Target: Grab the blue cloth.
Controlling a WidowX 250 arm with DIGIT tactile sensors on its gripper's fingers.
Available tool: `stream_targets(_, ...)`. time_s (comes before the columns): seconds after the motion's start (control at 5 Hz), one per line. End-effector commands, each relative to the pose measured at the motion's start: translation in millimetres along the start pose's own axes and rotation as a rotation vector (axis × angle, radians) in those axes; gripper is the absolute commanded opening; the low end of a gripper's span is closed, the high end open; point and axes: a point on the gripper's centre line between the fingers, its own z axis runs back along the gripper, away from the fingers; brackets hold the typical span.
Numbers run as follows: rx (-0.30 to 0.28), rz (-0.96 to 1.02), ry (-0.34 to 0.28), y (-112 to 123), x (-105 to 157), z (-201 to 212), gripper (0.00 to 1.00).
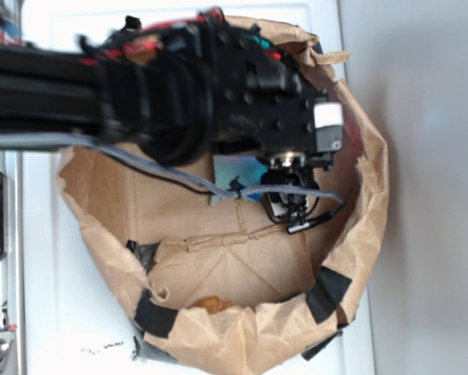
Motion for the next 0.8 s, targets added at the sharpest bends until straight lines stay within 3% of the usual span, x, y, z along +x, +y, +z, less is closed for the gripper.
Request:
stream_targets(0.0, 0.01, 0.059, -0.042, 1, 4, -16, 0.0)
stream_targets(0.6, -0.145, 0.053, 0.08, 3, -6, 82, 0.0)
